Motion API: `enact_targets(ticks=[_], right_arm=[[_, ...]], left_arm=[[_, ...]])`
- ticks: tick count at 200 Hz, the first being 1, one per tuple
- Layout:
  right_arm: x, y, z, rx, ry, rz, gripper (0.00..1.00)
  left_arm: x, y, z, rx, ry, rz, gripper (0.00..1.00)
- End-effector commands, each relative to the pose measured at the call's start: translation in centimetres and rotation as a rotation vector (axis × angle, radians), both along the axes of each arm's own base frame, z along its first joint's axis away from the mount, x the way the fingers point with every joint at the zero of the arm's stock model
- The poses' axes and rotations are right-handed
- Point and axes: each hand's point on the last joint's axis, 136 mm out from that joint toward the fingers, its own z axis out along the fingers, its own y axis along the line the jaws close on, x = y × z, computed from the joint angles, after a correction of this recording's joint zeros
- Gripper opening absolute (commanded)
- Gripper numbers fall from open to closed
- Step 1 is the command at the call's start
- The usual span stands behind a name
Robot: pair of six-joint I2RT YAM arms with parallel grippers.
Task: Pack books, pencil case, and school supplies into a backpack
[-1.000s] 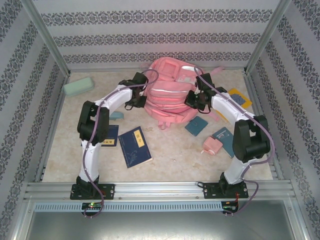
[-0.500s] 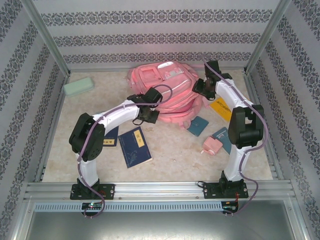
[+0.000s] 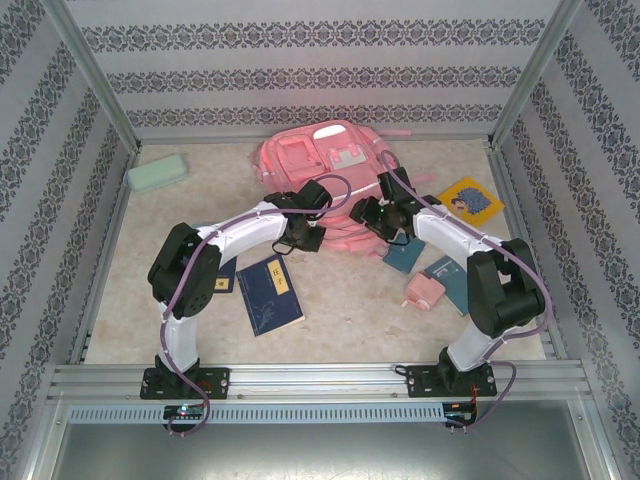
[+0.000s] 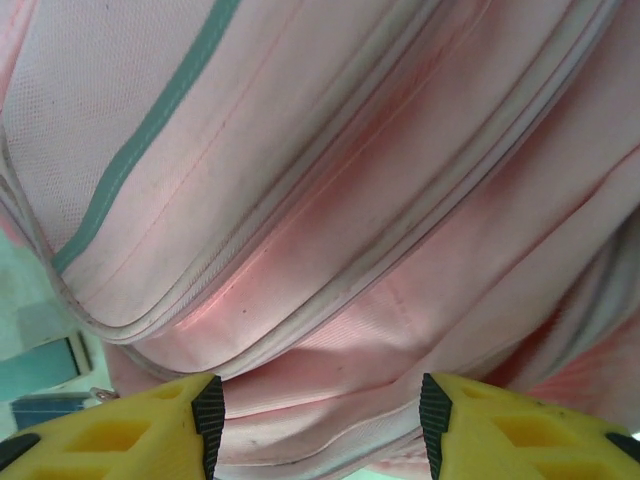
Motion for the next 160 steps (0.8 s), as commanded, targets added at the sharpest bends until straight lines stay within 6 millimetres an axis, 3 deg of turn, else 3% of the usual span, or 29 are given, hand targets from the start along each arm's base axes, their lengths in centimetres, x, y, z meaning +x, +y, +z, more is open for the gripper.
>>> enact_targets(ticks=[1,44,76,98,125,160], right_arm=[[0.3,3.1,0.6,0.13,0.01,-0.049,0.55],[-1.6,5.1,-0.3,0.13,0.072,-0.078,0.54],[-3.3,4.1,1.6,0.087,0.022,-0.096,0.55],[-4.5,3.8,1.4,0.137,0.026,-0.128,0.51],[-3.6,5.6,0.5,0.29,0.046,-0.147,0.48],[-1.7,6.9,-0.4,0.357,0.045,-0.187,0.49]], left_arm=[[-0.4,-1.3,0.7,-0.029,-0.006,-0.014,0.0],[-0.7,-1.2,0.5,-0.021,-0.004,-0.01,0.0],[-0.5,-1.3,0.6,-0.02,-0.011,-0.005,0.0],[-0.4,-1.4,0.7,-0.023,-0.015,-0.009,0.0],[-0.3,-1.3,0.8,-0.012,-0.015,-0.018,0.0],[-0.5,-1.2,0.8,-0.004,-0.011,-0.025,0.0]])
